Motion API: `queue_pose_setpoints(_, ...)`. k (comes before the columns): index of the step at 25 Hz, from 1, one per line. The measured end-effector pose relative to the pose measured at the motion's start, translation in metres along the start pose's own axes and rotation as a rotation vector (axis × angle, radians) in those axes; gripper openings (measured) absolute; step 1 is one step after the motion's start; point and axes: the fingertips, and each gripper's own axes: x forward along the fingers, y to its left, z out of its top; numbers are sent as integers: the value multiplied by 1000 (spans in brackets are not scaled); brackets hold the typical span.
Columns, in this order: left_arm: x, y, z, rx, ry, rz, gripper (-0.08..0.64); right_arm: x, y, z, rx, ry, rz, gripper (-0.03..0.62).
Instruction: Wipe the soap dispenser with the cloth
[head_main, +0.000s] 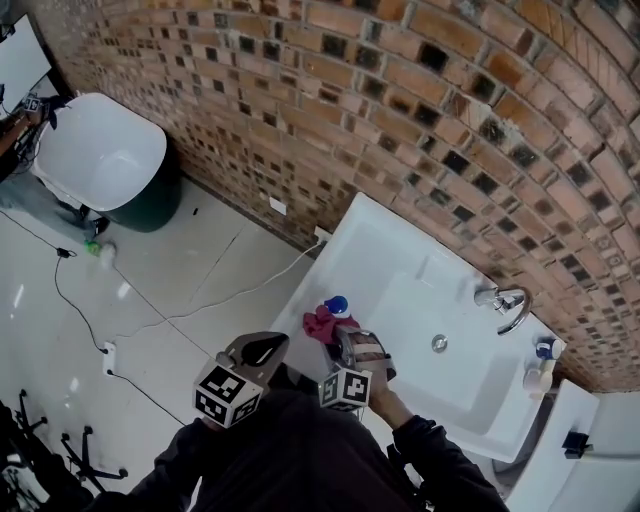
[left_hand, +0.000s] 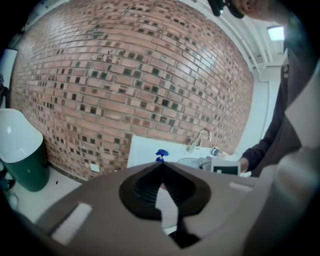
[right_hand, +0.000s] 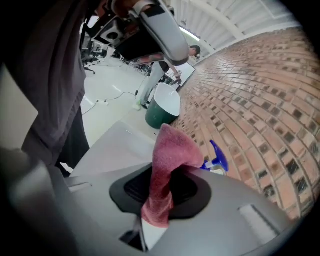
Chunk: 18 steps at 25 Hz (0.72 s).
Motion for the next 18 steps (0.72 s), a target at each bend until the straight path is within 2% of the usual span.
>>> queue_pose_setpoints(3, 1, -4, -2, 2, 10, 13, 0, 13, 6, -8, 36, 7, 44, 74)
queue_pose_setpoints(12, 13, -9, -9, 1, 40, 60, 2, 54, 41, -35, 168, 53, 272, 74)
queue_pose_setpoints(15, 23, -5, -16, -28, 59, 86, 3, 42, 37, -27, 220, -12, 300, 74)
queue_pose_setpoints(18, 37, -6, -19, -28, 76, 80, 30, 1, 22, -20, 316, -119, 313, 74)
